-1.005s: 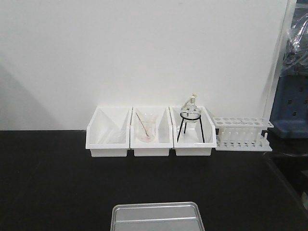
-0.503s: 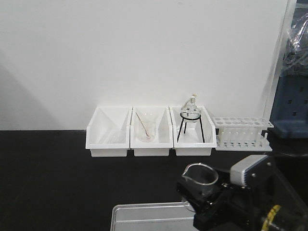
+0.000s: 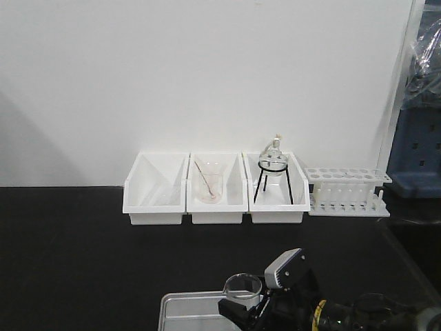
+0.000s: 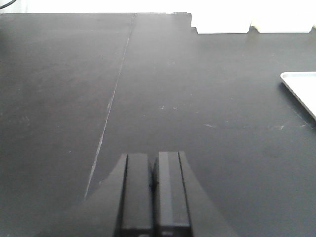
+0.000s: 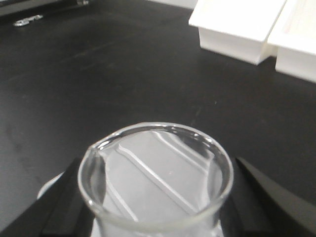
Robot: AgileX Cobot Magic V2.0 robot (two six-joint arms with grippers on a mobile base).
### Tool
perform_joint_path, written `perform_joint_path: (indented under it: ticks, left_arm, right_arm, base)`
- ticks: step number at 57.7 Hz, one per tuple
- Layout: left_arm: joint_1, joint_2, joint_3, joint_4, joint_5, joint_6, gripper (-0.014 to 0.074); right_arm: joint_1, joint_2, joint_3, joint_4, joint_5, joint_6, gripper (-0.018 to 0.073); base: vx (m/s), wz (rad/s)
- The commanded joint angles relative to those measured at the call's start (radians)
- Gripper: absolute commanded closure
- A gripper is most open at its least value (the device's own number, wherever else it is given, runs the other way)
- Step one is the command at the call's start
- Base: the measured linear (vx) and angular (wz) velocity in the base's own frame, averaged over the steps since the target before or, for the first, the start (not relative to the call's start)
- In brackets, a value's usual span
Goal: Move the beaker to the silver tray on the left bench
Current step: 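Lower the held beaker with the right gripper onto the silver tray, then open the right gripper to release the beaker on the tray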
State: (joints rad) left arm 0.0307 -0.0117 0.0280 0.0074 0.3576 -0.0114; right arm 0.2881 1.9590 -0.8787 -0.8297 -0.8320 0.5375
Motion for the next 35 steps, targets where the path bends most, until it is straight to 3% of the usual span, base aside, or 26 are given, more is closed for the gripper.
perform_joint_path:
  ticks: [1, 23, 35]
  left_arm:
    - [-0.005, -0.016, 0.028, -0.007, -0.078, -0.006, 0.0595]
    - [-0.005, -0.016, 0.028, -0.007, -0.078, -0.006, 0.0595]
    - [-0.005, -0.016, 0.028, -0.007, -0.078, -0.006, 0.0595]
  right_arm:
    - [0.000, -0.002, -0.051, 0.025, -0.101, -0.010, 0.0564]
    - [0.000, 0.126, -0.121, 0.042, -0.141, -0.037, 0.0547]
    - [0.000, 0.130, -0.121, 0.045, -0.155, -0.094, 0.0399]
  base:
    - [0.00, 0.00]
    - [0.00, 0.00]
    - [0.00, 0.00]
